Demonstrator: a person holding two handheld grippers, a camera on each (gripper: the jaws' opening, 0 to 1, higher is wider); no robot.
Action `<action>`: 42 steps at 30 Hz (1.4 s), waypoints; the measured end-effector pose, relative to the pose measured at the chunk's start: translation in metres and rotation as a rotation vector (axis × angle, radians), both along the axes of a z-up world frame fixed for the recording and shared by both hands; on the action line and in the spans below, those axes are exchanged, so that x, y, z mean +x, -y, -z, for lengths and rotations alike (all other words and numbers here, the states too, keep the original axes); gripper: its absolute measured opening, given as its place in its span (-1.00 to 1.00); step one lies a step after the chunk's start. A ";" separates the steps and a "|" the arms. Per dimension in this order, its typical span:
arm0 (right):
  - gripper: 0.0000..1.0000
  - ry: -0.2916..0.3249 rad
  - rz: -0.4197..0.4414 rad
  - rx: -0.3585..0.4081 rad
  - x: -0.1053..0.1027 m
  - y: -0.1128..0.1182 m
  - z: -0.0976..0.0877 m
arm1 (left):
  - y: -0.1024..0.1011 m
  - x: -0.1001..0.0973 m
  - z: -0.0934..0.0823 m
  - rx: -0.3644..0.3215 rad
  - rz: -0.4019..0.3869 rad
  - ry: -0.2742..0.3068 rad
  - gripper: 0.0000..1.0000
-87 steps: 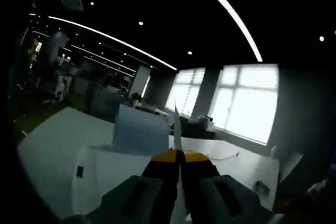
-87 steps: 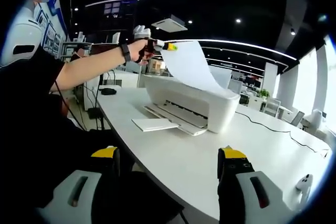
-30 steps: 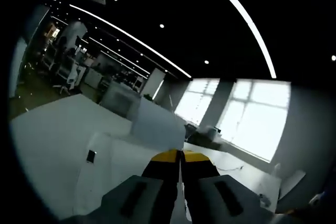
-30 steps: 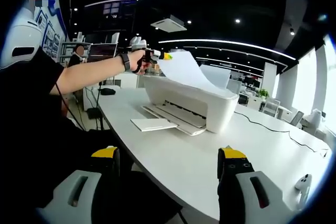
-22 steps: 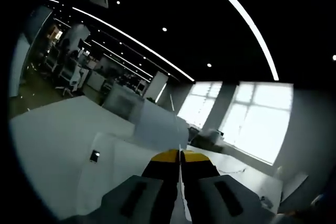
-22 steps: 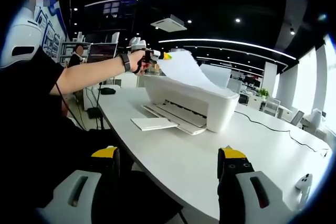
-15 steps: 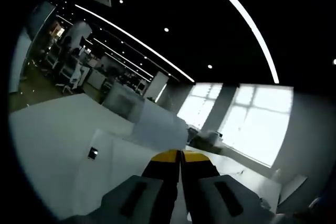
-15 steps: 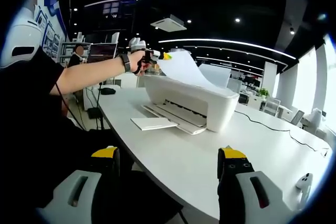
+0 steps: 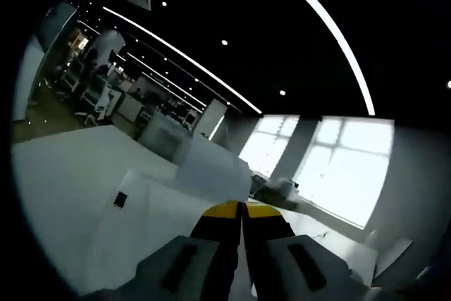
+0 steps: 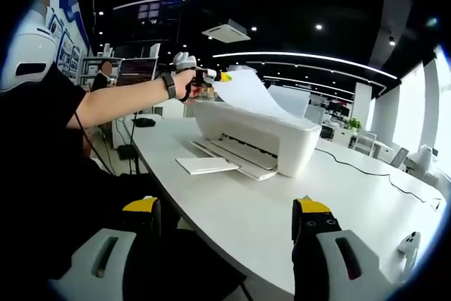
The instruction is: Remove the paper from the printer output slot and place it on top of the printer
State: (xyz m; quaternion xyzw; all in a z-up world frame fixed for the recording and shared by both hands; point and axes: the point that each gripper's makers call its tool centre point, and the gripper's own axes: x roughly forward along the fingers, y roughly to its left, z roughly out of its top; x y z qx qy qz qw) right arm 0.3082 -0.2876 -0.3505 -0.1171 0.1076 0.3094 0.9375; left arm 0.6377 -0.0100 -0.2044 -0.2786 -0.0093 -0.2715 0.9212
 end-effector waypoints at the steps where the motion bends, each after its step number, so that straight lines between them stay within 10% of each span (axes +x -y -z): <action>1: 0.42 -0.001 0.000 0.000 0.000 0.000 0.000 | 0.001 0.000 0.000 0.002 -0.001 0.002 -0.89; 42: 0.42 -0.003 0.006 0.006 0.000 0.004 0.002 | 0.010 0.003 0.013 0.010 -0.012 -0.008 -0.89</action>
